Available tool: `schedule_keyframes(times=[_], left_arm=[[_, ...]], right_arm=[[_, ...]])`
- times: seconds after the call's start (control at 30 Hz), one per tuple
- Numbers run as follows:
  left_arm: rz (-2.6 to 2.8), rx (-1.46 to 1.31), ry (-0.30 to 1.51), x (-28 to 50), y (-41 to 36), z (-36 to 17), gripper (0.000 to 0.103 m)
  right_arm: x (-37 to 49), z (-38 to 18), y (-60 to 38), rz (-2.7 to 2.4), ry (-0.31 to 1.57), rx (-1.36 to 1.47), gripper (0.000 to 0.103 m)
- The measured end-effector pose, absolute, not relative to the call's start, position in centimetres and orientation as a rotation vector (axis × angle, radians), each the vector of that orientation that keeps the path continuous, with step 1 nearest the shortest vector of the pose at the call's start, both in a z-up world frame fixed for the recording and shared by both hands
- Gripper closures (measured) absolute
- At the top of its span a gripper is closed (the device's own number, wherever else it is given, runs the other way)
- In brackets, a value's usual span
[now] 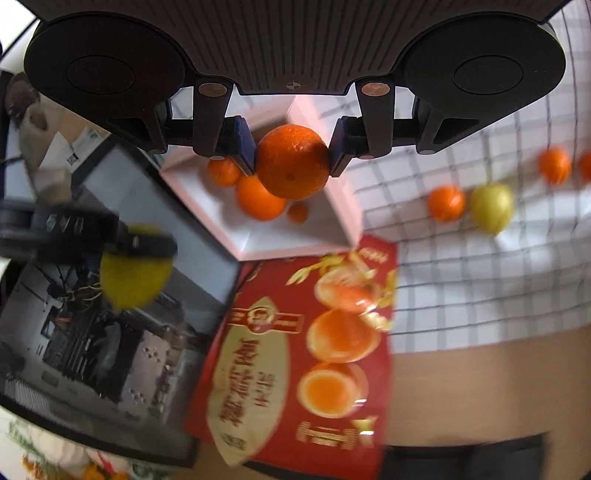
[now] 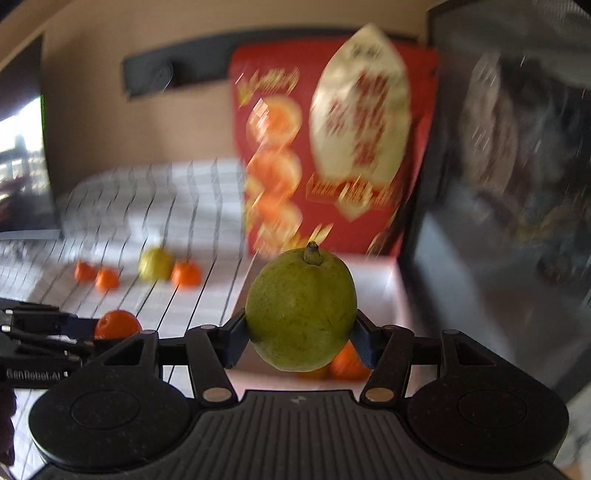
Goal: Organize fruits
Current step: 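Carry both fruits to the pink box and release them inside, then move left tool to another tangerine on the cloth and grasp it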
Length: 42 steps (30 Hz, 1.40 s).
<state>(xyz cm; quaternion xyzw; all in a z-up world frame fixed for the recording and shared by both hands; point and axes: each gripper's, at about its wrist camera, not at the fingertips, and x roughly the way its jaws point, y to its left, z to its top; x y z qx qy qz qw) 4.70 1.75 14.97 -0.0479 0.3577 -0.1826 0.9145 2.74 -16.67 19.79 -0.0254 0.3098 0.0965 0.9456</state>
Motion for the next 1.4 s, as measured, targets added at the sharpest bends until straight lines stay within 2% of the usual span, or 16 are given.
schedule_keyframes(times=[0.2,0.4,0.63,1.0,1.4], left_arm=[[-0.374,-0.068,0.92,11.2,-3.7,11.0,0.055],[-0.347,-0.062,0.874,11.7,-4.7,9.4,0.056],[-0.299,-0.201,0.783,8.8,-2.3,11.1,0.056],[-0.128,-0.315,0.858,2.0,4.7,8.0,0.057],[-0.025,-0.411,0.877,-1.3,10.1,6.4,0.057]], right_arm=[[7.8,22.2,-19.1,0.187,0.616,-0.05,0.045],[11.9,19.2,-20.3,0.226,0.709,0.014,0.045],[17.0,13.5,-19.3,0.233,0.876,0.112,0.045],[22.4,7.9,-12.4,0.321,1.064,0.035,0.045],[23.3,6.7,-10.9,0.319,1.092,-0.076,0.044]])
